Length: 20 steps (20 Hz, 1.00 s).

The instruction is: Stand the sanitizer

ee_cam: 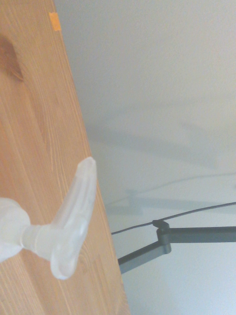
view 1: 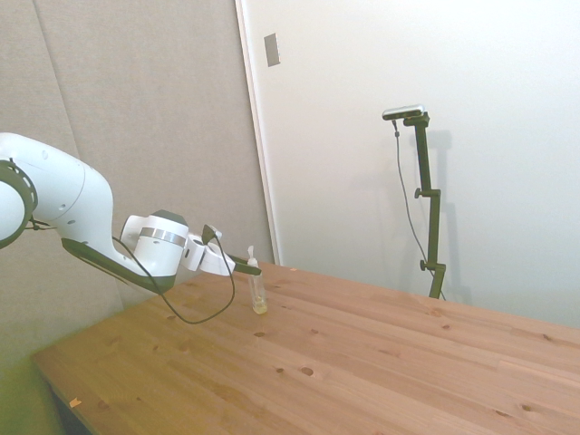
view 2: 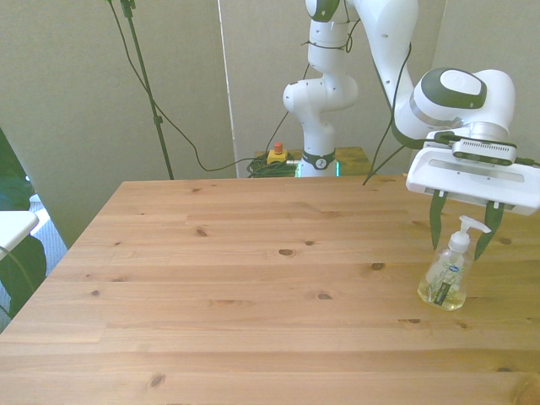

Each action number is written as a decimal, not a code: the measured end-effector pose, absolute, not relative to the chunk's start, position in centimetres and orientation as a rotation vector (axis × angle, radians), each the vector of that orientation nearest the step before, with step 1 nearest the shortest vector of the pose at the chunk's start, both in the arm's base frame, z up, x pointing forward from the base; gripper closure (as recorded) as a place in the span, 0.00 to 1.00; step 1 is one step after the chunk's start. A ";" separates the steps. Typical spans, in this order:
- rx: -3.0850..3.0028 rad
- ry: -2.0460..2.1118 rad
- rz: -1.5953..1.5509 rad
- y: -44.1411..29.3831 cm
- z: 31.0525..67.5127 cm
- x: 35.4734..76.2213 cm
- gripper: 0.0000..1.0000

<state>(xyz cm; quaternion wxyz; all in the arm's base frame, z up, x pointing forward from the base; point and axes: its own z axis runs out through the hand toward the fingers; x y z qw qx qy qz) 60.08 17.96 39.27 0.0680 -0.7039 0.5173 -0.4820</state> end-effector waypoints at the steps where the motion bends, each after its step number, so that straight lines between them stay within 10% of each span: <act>1: -2.132 1.559 -1.435 18.0 39.3 60.1 0.00; 20: -2.762 1.341 -0.534 18.9 40.9 51.4 0.00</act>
